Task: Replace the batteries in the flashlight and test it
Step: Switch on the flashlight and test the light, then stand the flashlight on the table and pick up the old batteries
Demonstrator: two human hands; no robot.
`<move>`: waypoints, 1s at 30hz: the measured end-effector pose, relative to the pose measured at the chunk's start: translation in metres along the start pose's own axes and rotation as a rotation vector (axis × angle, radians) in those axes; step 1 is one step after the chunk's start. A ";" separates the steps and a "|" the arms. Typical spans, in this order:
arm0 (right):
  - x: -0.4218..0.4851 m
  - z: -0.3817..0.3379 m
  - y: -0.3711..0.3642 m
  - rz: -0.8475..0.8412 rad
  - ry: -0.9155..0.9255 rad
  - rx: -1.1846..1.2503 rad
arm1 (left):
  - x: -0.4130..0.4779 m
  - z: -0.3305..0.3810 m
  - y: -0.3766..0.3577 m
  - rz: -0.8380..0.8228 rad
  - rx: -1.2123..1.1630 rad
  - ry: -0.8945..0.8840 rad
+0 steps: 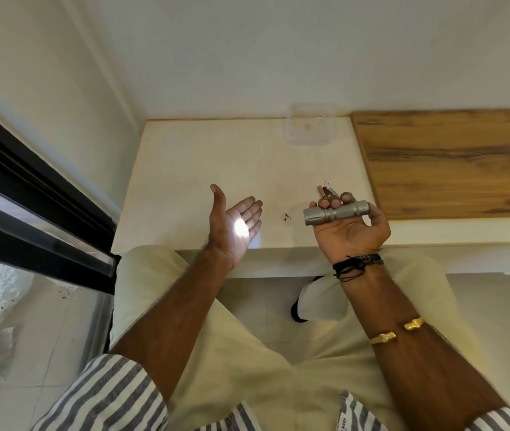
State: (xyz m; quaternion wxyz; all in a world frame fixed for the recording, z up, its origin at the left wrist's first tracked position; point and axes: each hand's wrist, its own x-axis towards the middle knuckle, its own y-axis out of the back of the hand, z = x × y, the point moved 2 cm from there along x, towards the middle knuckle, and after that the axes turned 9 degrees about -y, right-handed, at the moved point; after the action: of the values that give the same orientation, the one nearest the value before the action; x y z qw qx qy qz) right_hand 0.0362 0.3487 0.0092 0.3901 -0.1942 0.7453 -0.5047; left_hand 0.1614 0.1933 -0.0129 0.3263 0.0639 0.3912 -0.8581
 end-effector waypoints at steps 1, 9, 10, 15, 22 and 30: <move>0.000 0.000 0.000 0.000 0.002 -0.007 | 0.000 0.000 0.000 0.001 0.000 -0.001; 0.000 0.002 -0.002 -0.007 0.015 -0.051 | 0.003 -0.003 0.002 0.005 0.035 -0.016; 0.000 0.002 -0.001 0.004 0.014 -0.052 | 0.004 -0.003 0.002 0.002 0.042 -0.018; 0.003 0.003 0.000 0.065 -0.013 -0.140 | 0.006 -0.008 0.000 -0.025 0.311 -0.056; 0.009 0.020 0.002 0.209 0.129 -0.705 | 0.000 -0.019 -0.004 -0.128 1.206 -0.436; 0.012 0.040 0.004 0.110 0.168 -1.076 | -0.001 -0.018 -0.007 -0.127 1.238 -0.615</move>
State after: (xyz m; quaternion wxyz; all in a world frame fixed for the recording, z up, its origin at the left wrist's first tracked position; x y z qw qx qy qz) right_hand 0.0604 0.3182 -0.0062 0.2005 -0.2859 0.9359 -0.0451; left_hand 0.1549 0.2100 -0.0204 0.2751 -0.0309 -0.2775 -0.9200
